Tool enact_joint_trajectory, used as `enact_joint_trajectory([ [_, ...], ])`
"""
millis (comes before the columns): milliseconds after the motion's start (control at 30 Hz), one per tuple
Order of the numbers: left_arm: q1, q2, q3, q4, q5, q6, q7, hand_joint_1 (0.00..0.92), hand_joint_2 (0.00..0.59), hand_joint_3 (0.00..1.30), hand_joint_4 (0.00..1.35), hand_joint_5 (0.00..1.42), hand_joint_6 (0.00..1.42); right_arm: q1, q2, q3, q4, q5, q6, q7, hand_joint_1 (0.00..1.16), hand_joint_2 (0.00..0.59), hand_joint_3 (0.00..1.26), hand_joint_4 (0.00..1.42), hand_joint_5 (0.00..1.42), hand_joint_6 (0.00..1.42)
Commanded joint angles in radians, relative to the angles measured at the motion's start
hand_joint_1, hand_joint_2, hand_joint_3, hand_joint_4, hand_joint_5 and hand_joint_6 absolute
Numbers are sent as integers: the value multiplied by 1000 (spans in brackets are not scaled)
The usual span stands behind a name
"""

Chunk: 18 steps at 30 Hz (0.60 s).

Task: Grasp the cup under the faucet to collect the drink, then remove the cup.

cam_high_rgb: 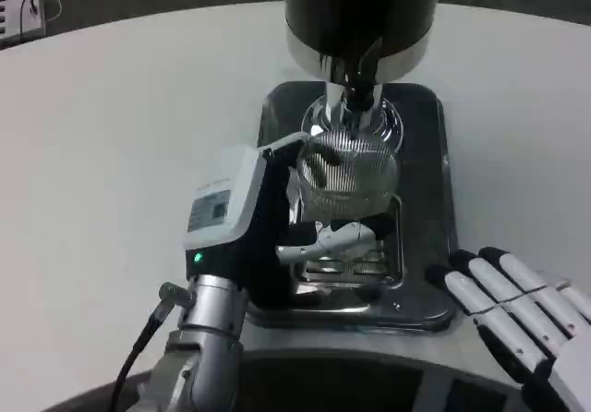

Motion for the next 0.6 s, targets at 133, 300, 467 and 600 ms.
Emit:
enact_joint_trajectory([
  [133,58,5,-6,-60,-12,47,-10,403,23,633,520,857,1020,18,-1,-15,-6,18,-20,-5,362,535,104,74,84,229],
  [300,71,10,-11,-90,-11,65,-27,242,31,364,239,633,704,22,2,-26,-6,27,-25,-6,363,534,104,74,84,229],
  [467,77,19,-16,-111,-11,86,-56,202,40,153,31,401,387,25,6,-29,-9,33,-30,-4,368,529,104,74,84,230],
  [600,97,22,-16,-150,-16,94,-75,158,41,34,0,290,259,32,7,-30,-12,35,-35,-2,372,528,105,74,84,230],
])
